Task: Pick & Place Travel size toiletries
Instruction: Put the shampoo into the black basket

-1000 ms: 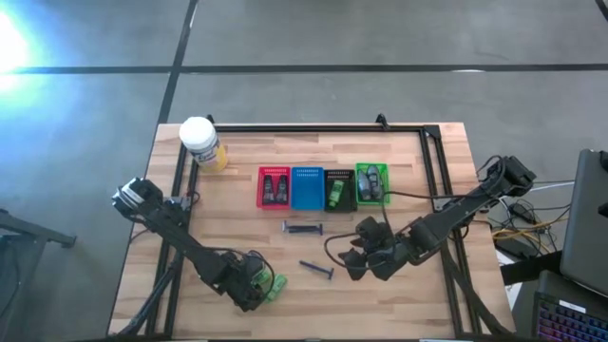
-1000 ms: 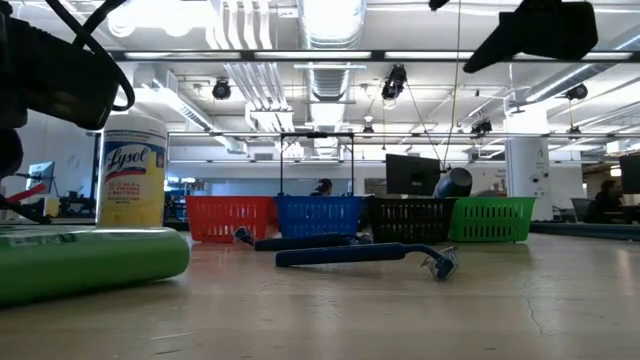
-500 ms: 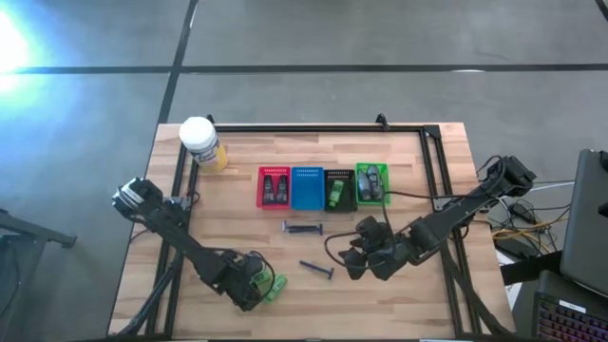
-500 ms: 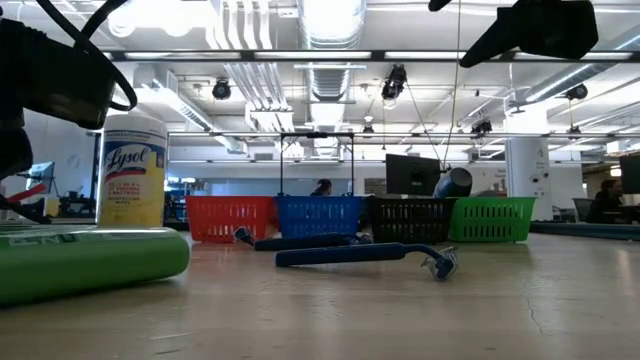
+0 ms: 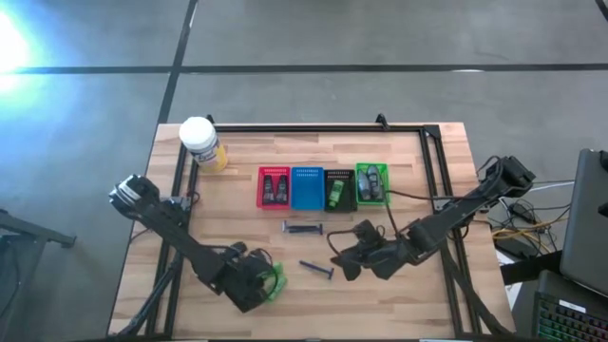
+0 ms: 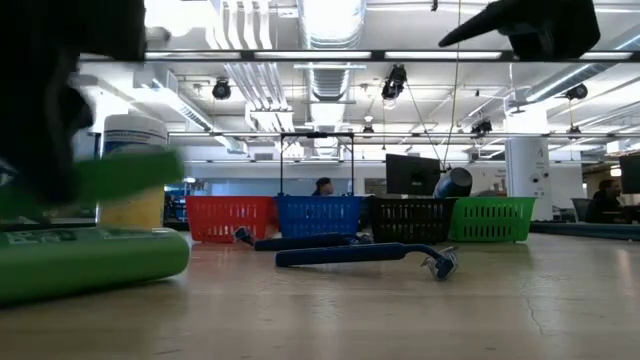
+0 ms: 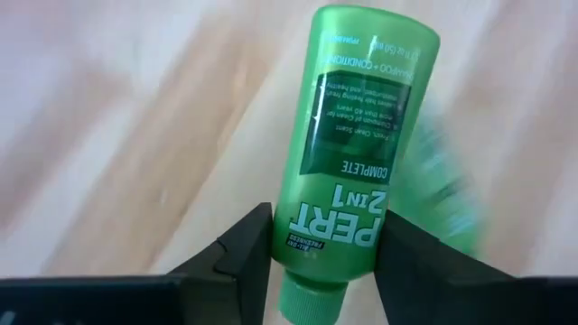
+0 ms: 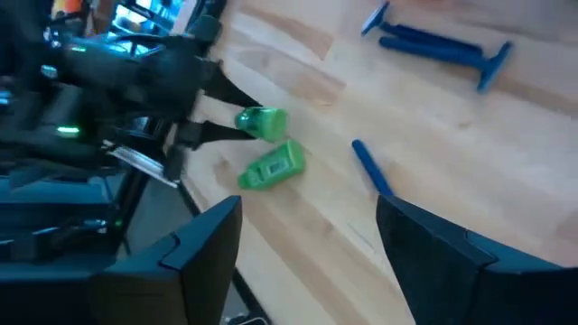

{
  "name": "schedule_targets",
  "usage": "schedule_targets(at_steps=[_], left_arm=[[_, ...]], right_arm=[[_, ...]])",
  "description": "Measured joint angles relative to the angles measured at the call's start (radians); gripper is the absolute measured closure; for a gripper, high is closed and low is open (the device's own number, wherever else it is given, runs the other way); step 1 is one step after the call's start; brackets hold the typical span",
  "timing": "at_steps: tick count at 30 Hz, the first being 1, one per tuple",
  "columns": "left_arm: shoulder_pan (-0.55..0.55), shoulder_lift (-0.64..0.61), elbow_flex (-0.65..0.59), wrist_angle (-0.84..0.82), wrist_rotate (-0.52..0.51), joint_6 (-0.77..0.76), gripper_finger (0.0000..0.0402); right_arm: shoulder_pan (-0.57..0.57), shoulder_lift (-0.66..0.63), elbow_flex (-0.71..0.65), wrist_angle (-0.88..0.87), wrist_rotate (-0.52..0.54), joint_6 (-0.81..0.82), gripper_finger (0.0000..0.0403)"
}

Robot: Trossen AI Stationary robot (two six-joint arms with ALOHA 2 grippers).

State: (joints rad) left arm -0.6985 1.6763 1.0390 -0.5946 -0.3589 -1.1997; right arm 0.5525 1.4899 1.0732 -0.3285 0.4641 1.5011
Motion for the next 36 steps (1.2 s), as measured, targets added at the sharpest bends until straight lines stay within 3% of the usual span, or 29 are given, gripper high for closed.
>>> schedule_targets(at_steps=[5,10,24,30,36], left_arm=[[0.011,-0.063,0.039,0.05,-0.168,0.176,0.0243],[0.081,-0.083,0.07,0.107,-0.179,0.374,0.0244],[0.338,-0.082,0.163,0.126,-0.092,0.718,0.0243],[0.352,-0.081,0.196,0.129,-0.062,0.809,0.0243],[0.352,-0.081,0.212,0.149,-0.051,0.826,0.0243]], right_arm=[[-0.035,0.0,-0.084,0.213,-0.077,0.003,0.0139],[-0.087,0.001,-0.143,0.428,-0.107,-0.045,0.0129],[-0.171,0.001,-0.109,0.323,-0.135,-0.09,0.0099],[-0.198,0.001,-0.109,0.323,-0.133,-0.096,0.0095],[-0.232,0.001,-0.11,0.324,-0.147,-0.119,0.0117]])
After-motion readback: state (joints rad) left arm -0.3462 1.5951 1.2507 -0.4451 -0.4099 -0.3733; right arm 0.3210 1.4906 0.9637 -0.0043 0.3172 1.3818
